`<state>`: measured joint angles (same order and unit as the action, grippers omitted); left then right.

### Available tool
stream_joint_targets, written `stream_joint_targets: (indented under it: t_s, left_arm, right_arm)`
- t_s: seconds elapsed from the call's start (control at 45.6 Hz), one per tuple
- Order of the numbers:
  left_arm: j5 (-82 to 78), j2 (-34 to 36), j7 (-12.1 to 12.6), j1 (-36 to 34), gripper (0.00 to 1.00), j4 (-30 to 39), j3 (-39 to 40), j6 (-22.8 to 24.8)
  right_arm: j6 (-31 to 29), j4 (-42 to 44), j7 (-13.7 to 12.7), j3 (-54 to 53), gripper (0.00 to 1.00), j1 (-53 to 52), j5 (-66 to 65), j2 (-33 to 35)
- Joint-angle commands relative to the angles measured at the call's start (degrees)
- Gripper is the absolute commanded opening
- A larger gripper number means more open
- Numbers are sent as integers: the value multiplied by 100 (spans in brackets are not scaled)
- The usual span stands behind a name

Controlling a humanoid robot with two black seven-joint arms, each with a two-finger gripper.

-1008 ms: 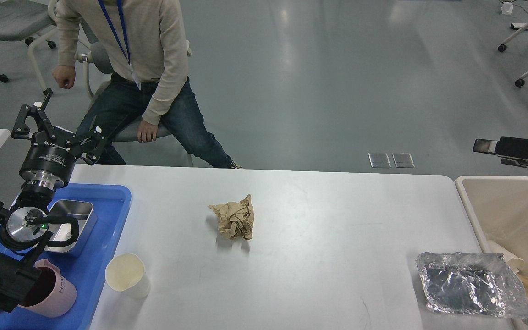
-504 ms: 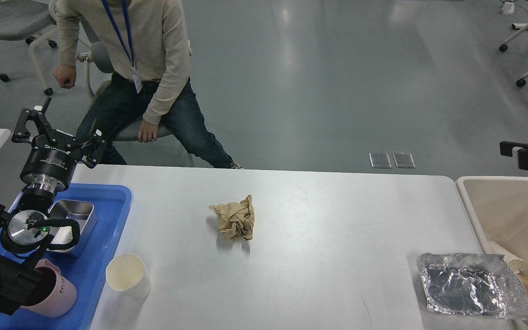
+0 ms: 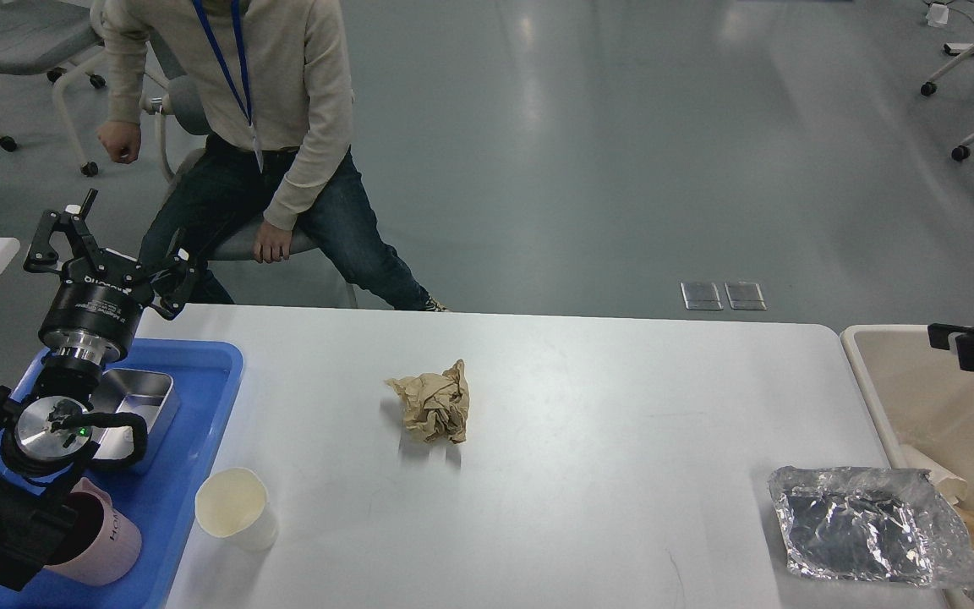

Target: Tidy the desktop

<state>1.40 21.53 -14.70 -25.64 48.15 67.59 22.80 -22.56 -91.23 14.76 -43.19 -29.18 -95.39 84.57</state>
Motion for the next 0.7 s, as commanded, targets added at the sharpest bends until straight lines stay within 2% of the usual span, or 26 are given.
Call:
stream_joint_targets:
  t_s: [0.0, 0.263, 0.416, 0.679]
  left_arm:
    - [1, 0, 2, 67, 96, -8, 0, -3]
    - [1, 0, 2, 147, 96, -8, 0, 5]
    - [1, 0, 2, 173, 96, 1, 0, -3]
    - [-8, 0, -7, 208, 96, -8, 0, 5]
  right_arm:
    - [-99, 255, 9, 425, 100, 0, 441, -28]
    - [-117, 975, -61, 1383, 100, 87, 864, -336]
    - [-55, 1651, -70, 1787, 100, 105, 785, -810]
    - [507, 2426, -35, 2270, 100, 123, 56, -1513]
